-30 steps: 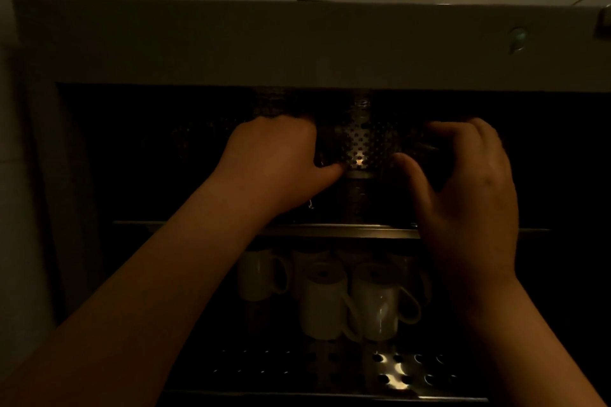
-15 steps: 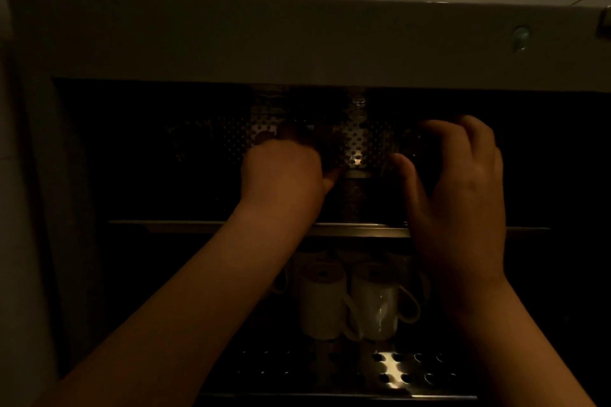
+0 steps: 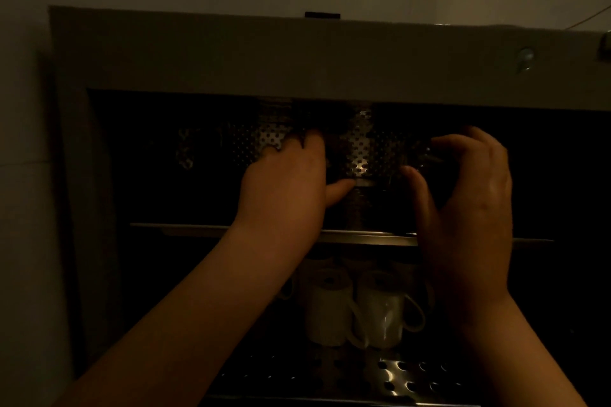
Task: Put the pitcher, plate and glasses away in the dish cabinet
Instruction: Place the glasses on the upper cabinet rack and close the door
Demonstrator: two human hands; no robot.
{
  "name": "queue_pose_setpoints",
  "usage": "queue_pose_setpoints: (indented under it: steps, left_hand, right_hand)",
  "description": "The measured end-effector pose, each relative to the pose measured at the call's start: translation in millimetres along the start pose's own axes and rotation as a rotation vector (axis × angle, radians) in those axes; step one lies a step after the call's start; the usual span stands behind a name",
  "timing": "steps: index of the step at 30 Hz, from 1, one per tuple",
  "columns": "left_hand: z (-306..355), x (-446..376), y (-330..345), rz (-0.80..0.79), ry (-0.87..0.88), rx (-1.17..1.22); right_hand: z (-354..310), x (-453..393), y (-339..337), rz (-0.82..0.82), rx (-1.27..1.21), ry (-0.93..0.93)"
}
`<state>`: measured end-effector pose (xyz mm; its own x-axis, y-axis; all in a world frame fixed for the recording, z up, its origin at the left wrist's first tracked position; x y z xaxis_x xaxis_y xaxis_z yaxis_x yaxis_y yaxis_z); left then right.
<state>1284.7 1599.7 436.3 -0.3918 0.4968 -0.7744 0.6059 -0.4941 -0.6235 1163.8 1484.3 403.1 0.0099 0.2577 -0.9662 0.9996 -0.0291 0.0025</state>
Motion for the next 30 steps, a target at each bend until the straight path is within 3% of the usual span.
queue_pose_setpoints:
  steps: [17, 26, 30]
  left_hand:
    - [6, 9, 15, 0.033, -0.078, -0.008]
    - [5, 16, 20, 0.103, -0.070, 0.111]
    - [7, 32, 24, 0.161, -0.044, 0.144]
  right_hand:
    - [11, -14, 9, -0.171, 0.278, 0.097]
    - [17, -9, 7, -0.231, 0.259, 0.105]
    - [9, 22, 0, -0.166, 0.182, 0.074]
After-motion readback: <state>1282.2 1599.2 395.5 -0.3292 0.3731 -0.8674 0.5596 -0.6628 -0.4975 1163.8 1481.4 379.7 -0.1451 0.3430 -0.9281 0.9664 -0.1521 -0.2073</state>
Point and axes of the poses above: each hand's wrist, its own x-axis away from the middle knuckle, its own y-axis out of the palm, z = x × y, the point moved 3 cm from there along -x, towards the middle knuckle, and after that the axes turned 9 degrees about -x, right-handed, at the moved point
